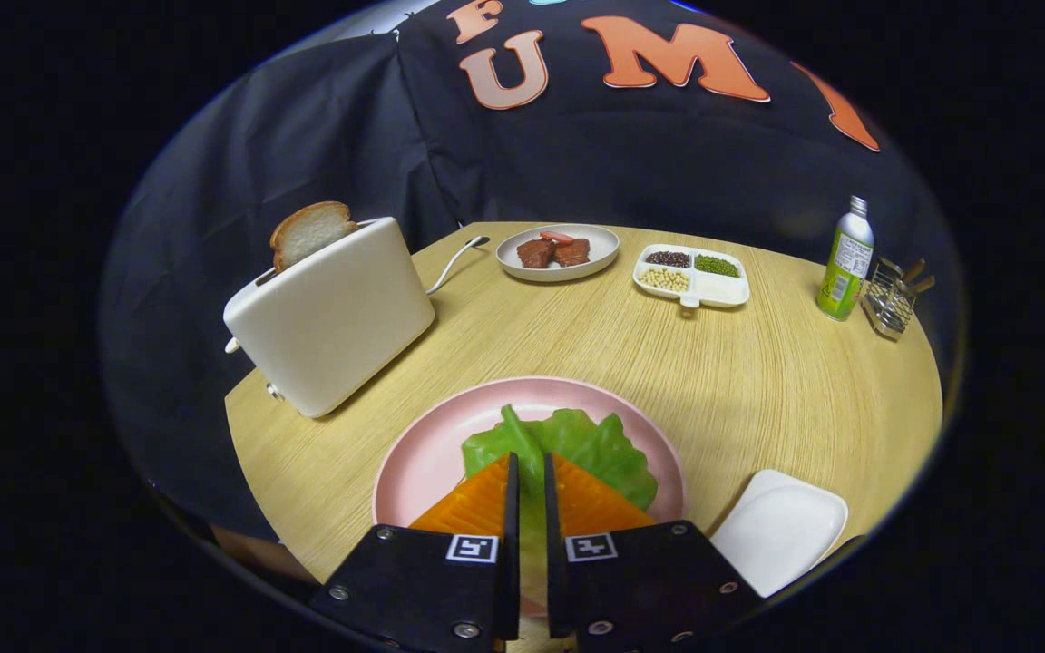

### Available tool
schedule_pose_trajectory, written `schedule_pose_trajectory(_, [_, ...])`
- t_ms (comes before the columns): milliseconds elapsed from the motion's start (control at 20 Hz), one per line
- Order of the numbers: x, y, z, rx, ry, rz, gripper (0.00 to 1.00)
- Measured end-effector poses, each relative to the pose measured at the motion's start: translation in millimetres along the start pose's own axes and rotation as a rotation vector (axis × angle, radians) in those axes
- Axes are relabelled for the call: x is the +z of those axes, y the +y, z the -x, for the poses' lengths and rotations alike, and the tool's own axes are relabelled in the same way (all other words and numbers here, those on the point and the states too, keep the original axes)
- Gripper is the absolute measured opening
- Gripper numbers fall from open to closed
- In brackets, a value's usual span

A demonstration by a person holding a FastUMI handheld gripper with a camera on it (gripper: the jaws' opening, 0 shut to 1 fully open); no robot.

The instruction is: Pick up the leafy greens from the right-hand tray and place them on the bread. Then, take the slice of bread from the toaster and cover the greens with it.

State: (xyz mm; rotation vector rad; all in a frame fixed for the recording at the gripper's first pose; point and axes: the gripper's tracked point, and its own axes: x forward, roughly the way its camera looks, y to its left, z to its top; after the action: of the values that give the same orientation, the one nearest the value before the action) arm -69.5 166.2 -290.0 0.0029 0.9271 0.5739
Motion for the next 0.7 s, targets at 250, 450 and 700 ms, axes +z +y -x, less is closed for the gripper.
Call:
schedule_pose_trajectory(250, [27.2, 1.0, 15.7, -0.020, -0.061, -0.017, 0.25])
schedule_pose_trajectory(450, [63.6, 12.3, 27.7, -0.024, -0.103, 0.000, 0.41])
schedule_pose_trajectory(700, [120.2, 54.1, 34.5, 0.051, -0.147, -0.033, 0.58])
